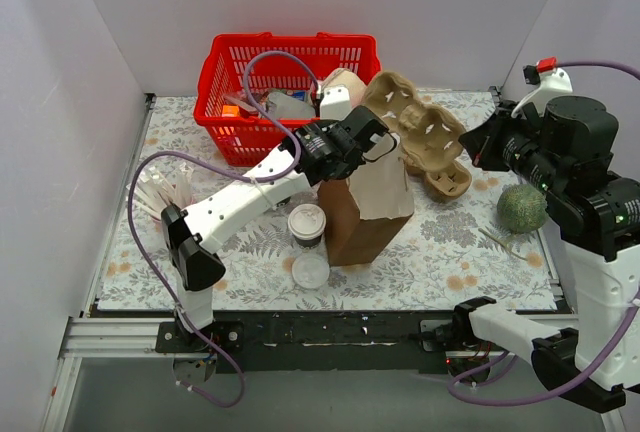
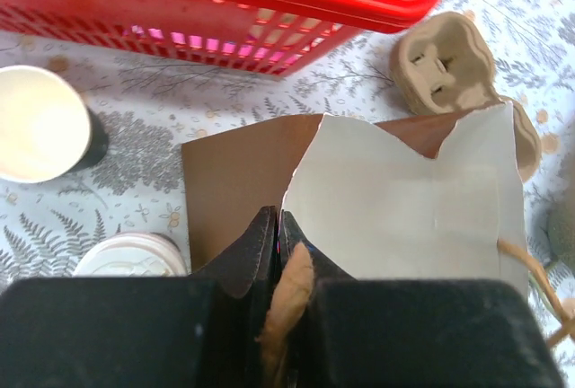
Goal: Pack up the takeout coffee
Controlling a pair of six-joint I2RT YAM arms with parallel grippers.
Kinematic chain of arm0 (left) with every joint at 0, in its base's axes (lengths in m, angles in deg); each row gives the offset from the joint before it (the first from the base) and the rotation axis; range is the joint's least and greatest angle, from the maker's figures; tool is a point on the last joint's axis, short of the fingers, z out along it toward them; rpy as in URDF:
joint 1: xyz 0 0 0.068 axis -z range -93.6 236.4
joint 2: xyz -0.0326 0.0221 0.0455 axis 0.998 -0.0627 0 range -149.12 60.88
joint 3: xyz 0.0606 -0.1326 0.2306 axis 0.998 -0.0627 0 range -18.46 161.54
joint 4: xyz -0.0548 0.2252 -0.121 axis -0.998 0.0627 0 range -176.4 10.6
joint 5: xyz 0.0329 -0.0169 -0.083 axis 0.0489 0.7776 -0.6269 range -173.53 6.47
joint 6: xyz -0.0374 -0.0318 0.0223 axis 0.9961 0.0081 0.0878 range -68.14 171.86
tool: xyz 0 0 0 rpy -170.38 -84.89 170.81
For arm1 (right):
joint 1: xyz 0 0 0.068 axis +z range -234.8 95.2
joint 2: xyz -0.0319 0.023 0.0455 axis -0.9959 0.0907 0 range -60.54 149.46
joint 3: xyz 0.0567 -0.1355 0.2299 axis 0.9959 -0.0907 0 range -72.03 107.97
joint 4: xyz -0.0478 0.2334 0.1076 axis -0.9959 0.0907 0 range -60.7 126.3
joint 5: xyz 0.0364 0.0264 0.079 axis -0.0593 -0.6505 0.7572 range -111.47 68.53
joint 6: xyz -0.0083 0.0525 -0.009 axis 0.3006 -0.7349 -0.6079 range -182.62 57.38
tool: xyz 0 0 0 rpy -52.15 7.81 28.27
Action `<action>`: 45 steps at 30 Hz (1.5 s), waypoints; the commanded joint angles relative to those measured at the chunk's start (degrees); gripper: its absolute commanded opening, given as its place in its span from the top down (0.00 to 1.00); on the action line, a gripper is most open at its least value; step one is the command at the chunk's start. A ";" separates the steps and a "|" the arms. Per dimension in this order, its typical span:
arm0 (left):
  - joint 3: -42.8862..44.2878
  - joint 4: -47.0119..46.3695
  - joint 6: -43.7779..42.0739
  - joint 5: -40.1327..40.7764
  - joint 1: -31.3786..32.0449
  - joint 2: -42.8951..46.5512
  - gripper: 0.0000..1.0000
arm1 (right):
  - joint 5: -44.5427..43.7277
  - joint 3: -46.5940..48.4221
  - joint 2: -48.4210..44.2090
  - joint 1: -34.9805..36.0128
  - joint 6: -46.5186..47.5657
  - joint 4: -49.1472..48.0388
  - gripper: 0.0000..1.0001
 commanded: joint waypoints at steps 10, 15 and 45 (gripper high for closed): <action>-10.54 -0.97 10.60 1.99 -0.08 8.12 0.87 | 2.73 -1.69 -3.97 0.73 8.31 3.43 0.99; -15.10 -2.82 10.26 0.59 -0.08 11.37 0.75 | 8.54 -0.90 -4.32 0.73 10.60 6.50 0.99; -32.35 -17.06 2.17 -5.65 -2.19 30.63 0.29 | 7.94 -3.28 -2.66 0.73 9.11 13.53 0.99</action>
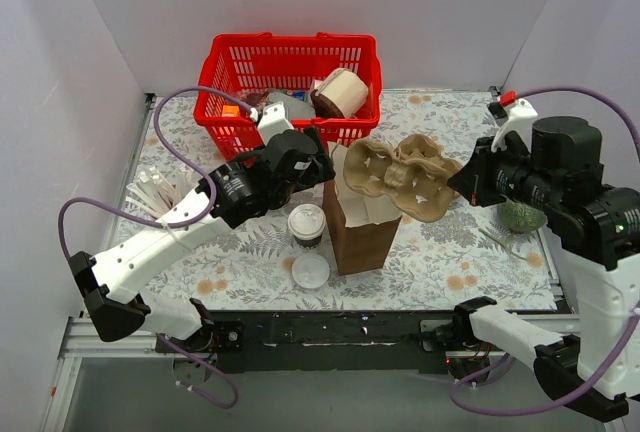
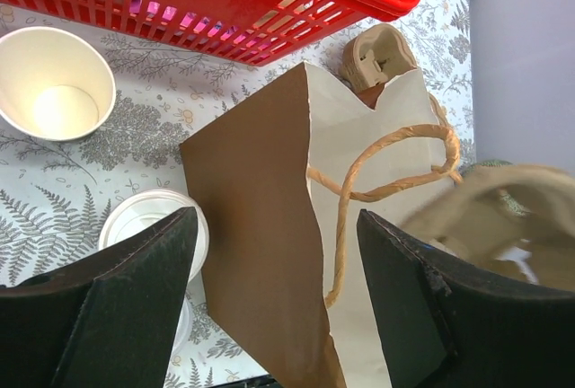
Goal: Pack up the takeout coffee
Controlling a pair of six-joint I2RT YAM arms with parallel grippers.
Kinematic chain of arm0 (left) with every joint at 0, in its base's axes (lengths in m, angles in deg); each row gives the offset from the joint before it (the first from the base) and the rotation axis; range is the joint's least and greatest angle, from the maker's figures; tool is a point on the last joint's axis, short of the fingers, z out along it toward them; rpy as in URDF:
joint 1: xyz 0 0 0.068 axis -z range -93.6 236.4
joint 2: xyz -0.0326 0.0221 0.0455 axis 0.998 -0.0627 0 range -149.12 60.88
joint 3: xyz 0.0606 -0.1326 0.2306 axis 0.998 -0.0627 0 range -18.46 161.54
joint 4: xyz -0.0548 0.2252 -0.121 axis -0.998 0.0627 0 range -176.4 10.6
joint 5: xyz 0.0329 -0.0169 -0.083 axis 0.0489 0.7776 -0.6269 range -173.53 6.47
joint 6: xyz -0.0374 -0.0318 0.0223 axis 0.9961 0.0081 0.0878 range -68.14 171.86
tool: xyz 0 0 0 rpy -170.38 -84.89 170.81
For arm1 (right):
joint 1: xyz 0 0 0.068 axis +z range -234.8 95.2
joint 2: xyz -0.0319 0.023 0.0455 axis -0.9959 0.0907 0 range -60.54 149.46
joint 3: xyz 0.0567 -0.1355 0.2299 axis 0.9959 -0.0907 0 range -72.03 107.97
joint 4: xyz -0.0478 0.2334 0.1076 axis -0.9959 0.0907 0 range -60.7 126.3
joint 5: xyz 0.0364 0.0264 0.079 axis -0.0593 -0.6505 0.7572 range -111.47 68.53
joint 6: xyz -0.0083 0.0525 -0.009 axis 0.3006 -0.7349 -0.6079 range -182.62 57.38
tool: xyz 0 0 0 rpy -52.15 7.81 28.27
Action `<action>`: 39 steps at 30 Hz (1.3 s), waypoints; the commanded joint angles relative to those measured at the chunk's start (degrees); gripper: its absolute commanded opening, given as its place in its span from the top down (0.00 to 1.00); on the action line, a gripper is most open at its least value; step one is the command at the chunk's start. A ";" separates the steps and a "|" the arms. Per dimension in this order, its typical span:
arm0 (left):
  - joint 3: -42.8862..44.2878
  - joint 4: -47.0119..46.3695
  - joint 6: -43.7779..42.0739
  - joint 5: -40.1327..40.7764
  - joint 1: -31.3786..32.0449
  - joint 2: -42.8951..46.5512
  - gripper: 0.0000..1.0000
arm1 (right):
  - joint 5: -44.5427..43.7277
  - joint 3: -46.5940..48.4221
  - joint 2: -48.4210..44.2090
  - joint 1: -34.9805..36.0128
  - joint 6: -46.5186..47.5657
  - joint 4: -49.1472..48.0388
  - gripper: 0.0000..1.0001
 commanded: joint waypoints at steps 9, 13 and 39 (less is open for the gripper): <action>-1.44 -7.44 -4.42 -5.66 -0.33 -0.15 0.28 | -8.18 -0.10 3.34 0.29 -2.18 2.94 0.99; -2.23 -9.56 -5.83 -6.89 -0.33 -0.50 0.28 | -10.47 -0.11 3.87 0.21 -3.58 2.94 0.99; -5.65 -10.26 -7.51 -7.95 -0.42 -1.04 0.31 | 0.52 -5.37 3.53 0.56 -13.25 -4.43 0.99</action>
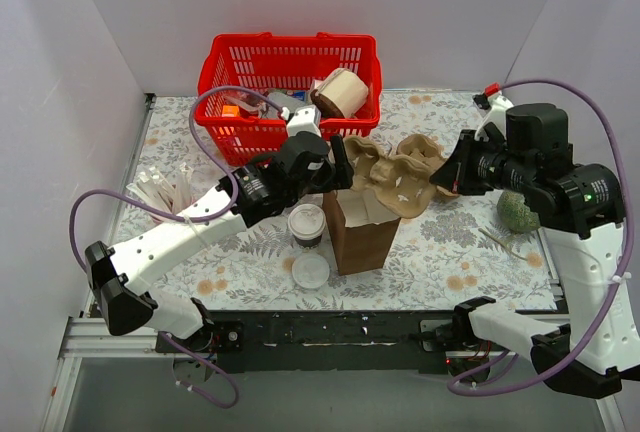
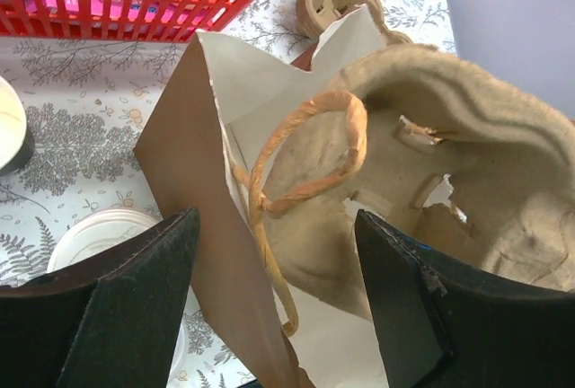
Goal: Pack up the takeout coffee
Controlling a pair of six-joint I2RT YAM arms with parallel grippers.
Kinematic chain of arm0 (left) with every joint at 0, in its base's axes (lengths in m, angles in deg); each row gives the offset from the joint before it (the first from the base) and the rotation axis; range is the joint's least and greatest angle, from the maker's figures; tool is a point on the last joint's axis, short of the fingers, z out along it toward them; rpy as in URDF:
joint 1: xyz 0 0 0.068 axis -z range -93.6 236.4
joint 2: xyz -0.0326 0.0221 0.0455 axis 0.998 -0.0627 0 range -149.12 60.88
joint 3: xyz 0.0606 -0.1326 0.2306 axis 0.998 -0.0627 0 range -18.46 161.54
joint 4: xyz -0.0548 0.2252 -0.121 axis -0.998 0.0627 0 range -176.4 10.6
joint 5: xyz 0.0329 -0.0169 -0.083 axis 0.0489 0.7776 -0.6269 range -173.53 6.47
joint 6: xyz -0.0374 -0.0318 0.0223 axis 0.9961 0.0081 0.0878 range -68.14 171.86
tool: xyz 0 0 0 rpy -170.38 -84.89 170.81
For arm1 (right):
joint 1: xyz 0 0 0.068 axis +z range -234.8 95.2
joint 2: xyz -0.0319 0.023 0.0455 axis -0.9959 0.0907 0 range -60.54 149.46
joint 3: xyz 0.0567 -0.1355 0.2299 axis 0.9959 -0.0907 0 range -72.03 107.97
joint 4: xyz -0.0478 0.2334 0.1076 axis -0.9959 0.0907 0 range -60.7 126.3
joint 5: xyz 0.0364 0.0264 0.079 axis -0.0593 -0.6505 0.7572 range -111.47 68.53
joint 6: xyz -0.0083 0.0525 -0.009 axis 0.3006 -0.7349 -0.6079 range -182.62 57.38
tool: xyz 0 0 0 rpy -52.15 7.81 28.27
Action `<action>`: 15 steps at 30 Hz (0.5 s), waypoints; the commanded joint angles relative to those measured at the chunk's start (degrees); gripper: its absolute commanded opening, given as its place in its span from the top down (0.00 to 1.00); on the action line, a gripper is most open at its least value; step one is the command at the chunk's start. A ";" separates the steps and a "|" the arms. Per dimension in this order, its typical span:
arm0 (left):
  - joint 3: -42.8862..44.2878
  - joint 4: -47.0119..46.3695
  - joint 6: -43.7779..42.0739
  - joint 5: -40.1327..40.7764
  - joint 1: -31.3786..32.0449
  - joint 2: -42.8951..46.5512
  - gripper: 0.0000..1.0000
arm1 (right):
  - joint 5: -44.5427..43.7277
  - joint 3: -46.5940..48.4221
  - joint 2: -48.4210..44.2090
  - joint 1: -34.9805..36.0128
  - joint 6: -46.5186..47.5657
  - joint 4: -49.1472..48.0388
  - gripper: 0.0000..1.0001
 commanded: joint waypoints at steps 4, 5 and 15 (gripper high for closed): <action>-3.57 -0.61 5.75 2.15 -0.42 2.99 0.43 | 1.75 -8.07 -3.17 0.19 -6.44 -6.18 0.99; -3.83 -0.87 6.45 1.98 -0.51 2.82 0.44 | 2.71 -8.77 -3.87 0.10 -7.32 -6.70 0.99; -4.45 -2.28 10.23 2.15 -1.74 1.85 0.71 | 1.06 -12.99 -6.60 0.19 -10.05 -9.35 0.99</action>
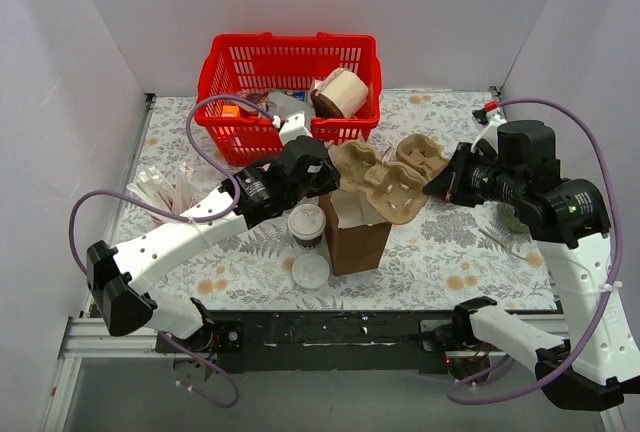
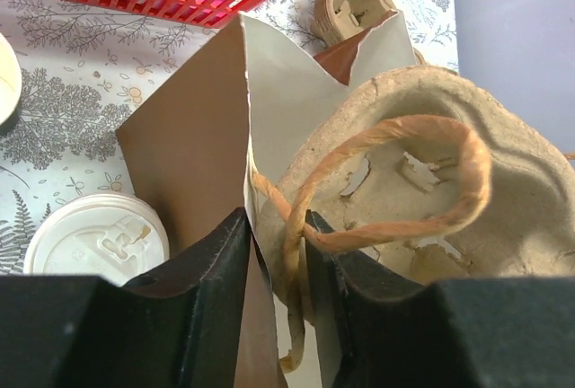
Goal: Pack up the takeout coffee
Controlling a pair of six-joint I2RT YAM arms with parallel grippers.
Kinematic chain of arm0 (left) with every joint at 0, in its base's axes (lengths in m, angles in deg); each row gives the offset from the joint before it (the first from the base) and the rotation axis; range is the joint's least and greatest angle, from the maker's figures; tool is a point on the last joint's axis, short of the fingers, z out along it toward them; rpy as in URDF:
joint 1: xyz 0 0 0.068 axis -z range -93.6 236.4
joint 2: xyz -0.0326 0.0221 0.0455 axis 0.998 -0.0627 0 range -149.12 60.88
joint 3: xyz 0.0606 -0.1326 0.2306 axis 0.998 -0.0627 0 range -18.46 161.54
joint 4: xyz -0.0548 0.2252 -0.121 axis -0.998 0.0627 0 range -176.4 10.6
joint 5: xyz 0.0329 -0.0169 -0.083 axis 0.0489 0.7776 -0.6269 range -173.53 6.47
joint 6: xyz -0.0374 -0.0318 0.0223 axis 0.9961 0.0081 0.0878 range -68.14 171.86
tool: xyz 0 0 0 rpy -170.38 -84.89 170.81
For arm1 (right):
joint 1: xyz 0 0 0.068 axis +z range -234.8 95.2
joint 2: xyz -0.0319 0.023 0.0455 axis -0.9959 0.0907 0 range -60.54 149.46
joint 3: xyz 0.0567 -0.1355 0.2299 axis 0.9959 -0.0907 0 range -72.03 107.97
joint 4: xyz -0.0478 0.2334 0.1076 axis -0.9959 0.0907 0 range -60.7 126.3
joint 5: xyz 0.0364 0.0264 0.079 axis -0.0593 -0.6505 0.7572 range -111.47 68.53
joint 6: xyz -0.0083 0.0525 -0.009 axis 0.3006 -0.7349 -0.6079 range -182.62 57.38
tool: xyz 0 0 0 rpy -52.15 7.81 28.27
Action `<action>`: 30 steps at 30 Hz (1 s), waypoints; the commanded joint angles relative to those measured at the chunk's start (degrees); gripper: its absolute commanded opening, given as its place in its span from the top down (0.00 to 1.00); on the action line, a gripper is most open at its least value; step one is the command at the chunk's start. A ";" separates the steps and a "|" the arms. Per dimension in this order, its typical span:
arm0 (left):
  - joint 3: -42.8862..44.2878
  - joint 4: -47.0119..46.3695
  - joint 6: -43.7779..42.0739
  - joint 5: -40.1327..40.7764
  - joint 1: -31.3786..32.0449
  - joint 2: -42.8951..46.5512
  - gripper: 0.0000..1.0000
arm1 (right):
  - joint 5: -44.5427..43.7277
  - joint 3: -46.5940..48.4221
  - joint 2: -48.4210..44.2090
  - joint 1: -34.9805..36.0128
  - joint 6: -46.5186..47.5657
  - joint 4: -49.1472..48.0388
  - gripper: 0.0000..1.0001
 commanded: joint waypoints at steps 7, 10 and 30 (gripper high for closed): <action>-1.84 -2.62 2.33 1.91 -1.57 2.86 1.00 | 0.31 -1.42 -1.60 0.19 -1.04 -2.72 0.99; -2.71 -3.14 1.62 2.71 -1.66 3.21 1.00 | -0.04 -1.15 -2.12 0.19 -0.61 -2.72 0.99; -2.45 -7.10 -8.83 -12.82 -7.45 4.09 1.00 | 22.62 -4.07 -6.62 0.19 58.18 -36.75 0.02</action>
